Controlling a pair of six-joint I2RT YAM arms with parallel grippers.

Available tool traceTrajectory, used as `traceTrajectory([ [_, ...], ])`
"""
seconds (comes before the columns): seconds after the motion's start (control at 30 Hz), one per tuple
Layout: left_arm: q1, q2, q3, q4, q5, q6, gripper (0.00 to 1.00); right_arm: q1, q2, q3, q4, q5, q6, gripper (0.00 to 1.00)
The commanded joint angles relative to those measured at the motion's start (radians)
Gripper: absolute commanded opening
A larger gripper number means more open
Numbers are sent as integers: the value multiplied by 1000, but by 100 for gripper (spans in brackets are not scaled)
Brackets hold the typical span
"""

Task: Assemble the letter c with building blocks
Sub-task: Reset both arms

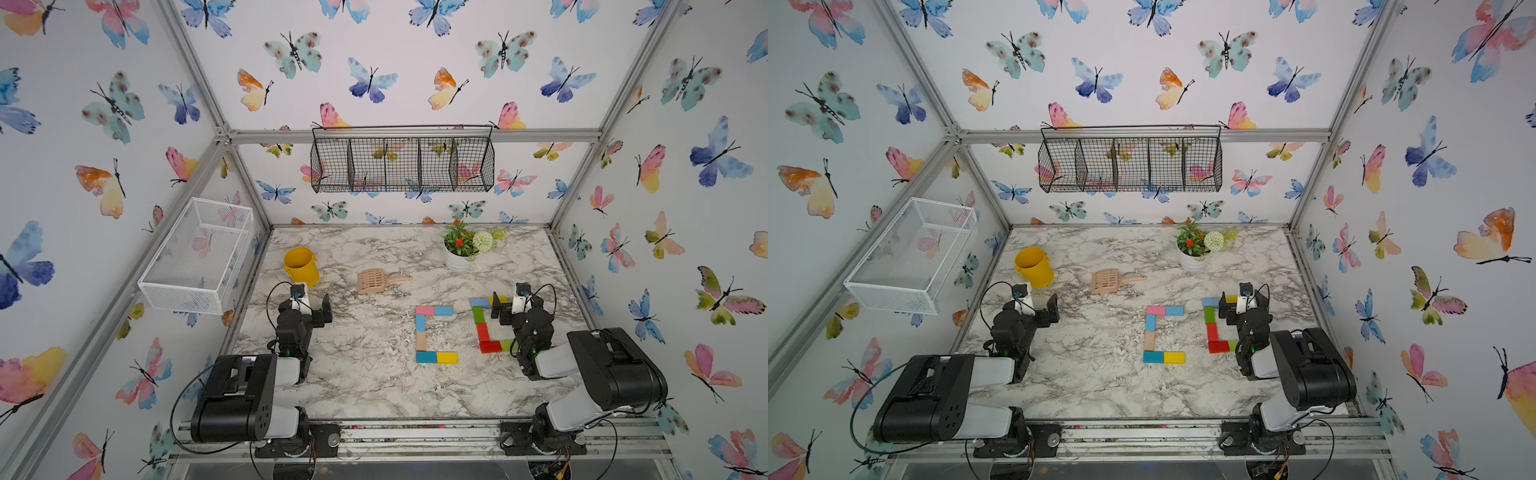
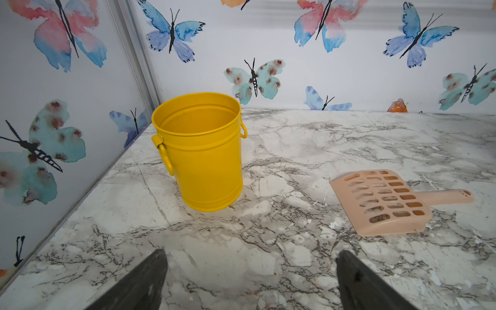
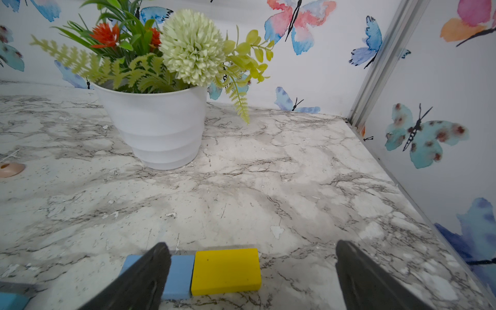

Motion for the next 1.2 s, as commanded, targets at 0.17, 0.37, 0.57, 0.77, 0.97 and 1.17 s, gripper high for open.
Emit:
traceTrajectory([
  [0.17, 5, 7, 10, 1, -11, -7, 98, -6, -4, 14, -7, -18, 13, 100],
  [0.37, 4, 7, 12, 0, -11, -7, 98, -9, -3, 20, -15, -27, 15, 100],
  [0.57, 5, 8, 11, -1, -11, -7, 98, -12, -3, 21, -17, -32, 16, 100],
  [0.77, 5, 7, 12, 0, -11, -7, 98, -14, -3, 21, -19, -32, 16, 100],
  [0.97, 4, 8, 12, -1, -10, -7, 98, -40, 5, 57, -79, -83, 28, 100],
  [1.17, 4, 7, 11, 0, -10, -7, 98, -43, -1, 47, -65, -83, 29, 100],
])
